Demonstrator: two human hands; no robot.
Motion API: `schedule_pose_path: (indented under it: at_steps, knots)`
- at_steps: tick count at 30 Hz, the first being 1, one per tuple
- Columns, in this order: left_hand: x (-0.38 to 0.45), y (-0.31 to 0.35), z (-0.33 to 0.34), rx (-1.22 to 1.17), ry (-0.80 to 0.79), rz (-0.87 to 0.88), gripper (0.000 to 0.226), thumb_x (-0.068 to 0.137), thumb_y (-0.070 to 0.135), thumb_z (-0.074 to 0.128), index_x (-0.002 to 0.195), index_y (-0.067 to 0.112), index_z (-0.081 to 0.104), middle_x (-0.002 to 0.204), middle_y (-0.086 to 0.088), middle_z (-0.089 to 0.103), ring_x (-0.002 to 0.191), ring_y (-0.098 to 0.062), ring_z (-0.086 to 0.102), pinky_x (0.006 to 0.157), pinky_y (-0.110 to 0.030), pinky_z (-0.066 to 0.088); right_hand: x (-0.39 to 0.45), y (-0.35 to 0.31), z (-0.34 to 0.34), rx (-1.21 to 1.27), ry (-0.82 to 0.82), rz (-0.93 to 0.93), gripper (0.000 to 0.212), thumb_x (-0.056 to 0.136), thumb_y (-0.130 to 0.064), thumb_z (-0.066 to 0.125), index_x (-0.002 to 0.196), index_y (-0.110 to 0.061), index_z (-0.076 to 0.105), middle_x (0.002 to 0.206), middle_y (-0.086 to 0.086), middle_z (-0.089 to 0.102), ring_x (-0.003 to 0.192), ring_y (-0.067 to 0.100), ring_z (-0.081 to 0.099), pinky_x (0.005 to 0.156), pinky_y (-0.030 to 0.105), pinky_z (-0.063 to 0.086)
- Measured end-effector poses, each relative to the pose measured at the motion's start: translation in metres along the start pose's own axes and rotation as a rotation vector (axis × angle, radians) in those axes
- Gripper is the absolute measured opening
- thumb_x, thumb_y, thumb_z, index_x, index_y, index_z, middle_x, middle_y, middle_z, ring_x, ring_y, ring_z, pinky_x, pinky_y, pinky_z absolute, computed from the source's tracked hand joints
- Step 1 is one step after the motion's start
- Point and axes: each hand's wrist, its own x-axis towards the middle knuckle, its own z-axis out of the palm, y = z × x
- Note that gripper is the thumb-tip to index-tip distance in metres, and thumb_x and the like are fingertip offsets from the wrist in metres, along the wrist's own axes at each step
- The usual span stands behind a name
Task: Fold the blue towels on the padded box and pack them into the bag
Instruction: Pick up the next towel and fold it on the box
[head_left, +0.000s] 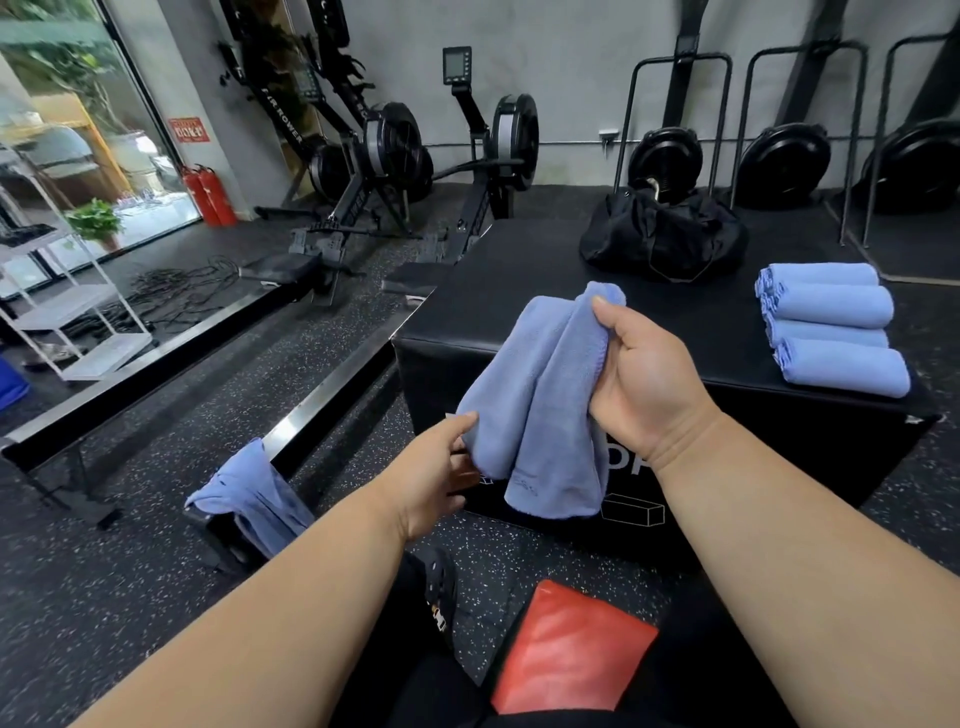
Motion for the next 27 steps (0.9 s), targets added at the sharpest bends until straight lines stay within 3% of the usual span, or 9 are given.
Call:
schedule_pose_path:
  at_steps: [3,8,10,13,15,18,20,22,27]
  knots:
    - [0.001,0.006,0.002,-0.134,0.006,0.105,0.031,0.099,0.045,0.058,0.116,0.022,0.07,0.102,-0.001,0.073,0.099,-0.021,0.065,0.09,-0.039,0.045,0.0,0.0,0.0,-0.015,0.01,-0.027,0.044,0.109,-0.025,0.05,0.134,0.009,0.061,0.133,0.026,0.068,0.128,0.032,0.066,0.117,0.048,0.044]
    - [-0.008,0.022,-0.007,-0.202,0.091,0.289,0.045,0.1,0.026,0.064,0.138,0.001,0.064,0.111,-0.012,0.065,0.101,-0.025,0.058,0.09,-0.038,0.05,0.001,-0.003,-0.011,-0.085,0.019,-0.046,0.044,0.106,-0.024,0.054,0.137,0.007,0.06,0.132,0.024,0.068,0.126,0.034,0.067,0.112,0.046,0.049]
    - [-0.014,0.035,-0.013,-0.209,0.107,0.389,0.039,0.103,0.024,0.06,0.134,0.001,0.065,0.108,-0.011,0.065,0.098,-0.025,0.057,0.085,-0.037,0.046,0.002,-0.001,-0.015,-0.199,0.065,-0.072,0.037,0.103,-0.019,0.06,0.132,0.003,0.063,0.122,0.021,0.072,0.122,0.035,0.069,0.105,0.048,0.055]
    - [-0.028,0.059,-0.019,-0.232,0.112,0.526,0.017,0.106,0.022,0.058,0.104,0.016,0.073,0.092,-0.005,0.07,0.088,-0.018,0.06,0.081,-0.035,0.044,0.005,0.002,-0.022,-0.451,0.179,-0.093,0.023,0.099,-0.013,0.068,0.122,-0.008,0.067,0.114,0.013,0.078,0.108,0.029,0.076,0.093,0.046,0.062]
    - [-0.035,0.073,-0.022,-0.225,0.116,0.579,0.02,0.106,0.024,0.059,0.092,0.02,0.073,0.089,-0.004,0.07,0.087,-0.017,0.061,0.081,-0.034,0.044,0.006,0.005,-0.028,-0.571,0.216,-0.058,0.021,0.098,-0.012,0.069,0.12,-0.01,0.066,0.107,0.012,0.078,0.09,0.026,0.077,0.082,0.04,0.064]
    - [-0.046,0.085,-0.023,-0.236,0.053,0.639,0.015,0.104,0.024,0.061,0.108,0.014,0.072,0.109,-0.015,0.072,0.106,-0.027,0.065,0.101,-0.043,0.05,0.006,0.009,-0.034,-0.606,0.235,-0.01,0.021,0.097,-0.008,0.069,0.118,-0.009,0.065,0.095,0.01,0.071,0.069,0.017,0.069,0.069,0.032,0.061]
    - [-0.051,0.087,-0.022,-0.234,0.003,0.657,0.028,0.103,0.022,0.063,0.124,0.004,0.067,0.124,-0.026,0.067,0.117,-0.033,0.061,0.115,-0.05,0.044,0.007,0.012,-0.036,-0.585,0.187,0.02,0.024,0.097,-0.008,0.069,0.121,-0.009,0.067,0.095,0.008,0.072,0.071,0.017,0.07,0.073,0.033,0.061]
    - [-0.055,0.087,-0.02,-0.235,-0.033,0.656,0.03,0.103,0.02,0.061,0.127,0.003,0.064,0.123,-0.027,0.064,0.117,-0.033,0.06,0.115,-0.05,0.043,0.007,0.015,-0.036,-0.562,0.144,0.06,0.022,0.097,-0.014,0.07,0.119,-0.014,0.068,0.092,0.006,0.073,0.076,0.019,0.072,0.082,0.036,0.06]
    - [-0.064,0.087,-0.016,-0.207,-0.098,0.631,0.009,0.096,0.017,0.063,0.102,0.013,0.069,0.099,-0.011,0.061,0.105,-0.028,0.055,0.095,-0.041,0.043,0.009,0.034,-0.03,-0.601,0.15,0.141,0.039,0.093,-0.035,0.078,0.128,-0.025,0.066,0.102,0.007,0.076,0.098,0.023,0.075,0.1,0.043,0.057]
